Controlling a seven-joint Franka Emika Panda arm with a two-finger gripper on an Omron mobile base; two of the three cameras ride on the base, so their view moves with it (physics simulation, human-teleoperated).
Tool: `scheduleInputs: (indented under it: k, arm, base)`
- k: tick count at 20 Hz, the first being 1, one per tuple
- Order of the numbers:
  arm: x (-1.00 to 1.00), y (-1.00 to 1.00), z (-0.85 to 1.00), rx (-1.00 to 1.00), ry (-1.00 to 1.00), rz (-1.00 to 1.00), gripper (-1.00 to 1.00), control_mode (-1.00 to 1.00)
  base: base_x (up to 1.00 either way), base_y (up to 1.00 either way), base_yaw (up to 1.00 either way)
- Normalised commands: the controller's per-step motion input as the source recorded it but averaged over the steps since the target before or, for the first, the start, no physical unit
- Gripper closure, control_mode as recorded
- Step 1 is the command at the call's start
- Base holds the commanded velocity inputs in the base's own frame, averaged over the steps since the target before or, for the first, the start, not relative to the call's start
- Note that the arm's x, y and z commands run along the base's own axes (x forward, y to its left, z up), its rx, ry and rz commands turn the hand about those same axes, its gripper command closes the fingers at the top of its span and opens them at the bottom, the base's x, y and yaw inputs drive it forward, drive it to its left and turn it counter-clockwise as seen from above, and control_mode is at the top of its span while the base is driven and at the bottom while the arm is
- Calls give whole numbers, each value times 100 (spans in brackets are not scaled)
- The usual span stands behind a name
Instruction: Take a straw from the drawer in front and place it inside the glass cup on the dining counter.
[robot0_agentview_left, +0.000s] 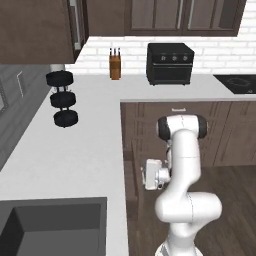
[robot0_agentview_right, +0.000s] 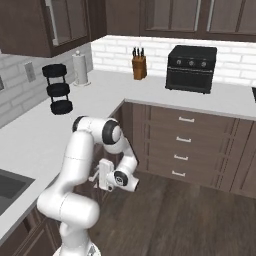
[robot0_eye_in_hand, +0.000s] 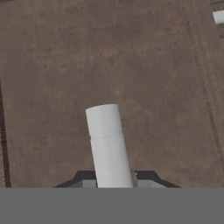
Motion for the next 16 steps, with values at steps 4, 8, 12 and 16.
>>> scheduleInputs:
  k: [4,8,12,16]
  arm:
    - [-14,-100,0,9,0,0,100,-100]
    - [-7,-100,0,9,0,0,100,-100]
    - [-5,-100,0,5,0,0,-100,-100]
    - [0,-100,0,2,3,0,-100,-100]
  base:
    - [0,0,0]
    - [0,0,0]
    - [0,0,0]
    - [0,0,0]
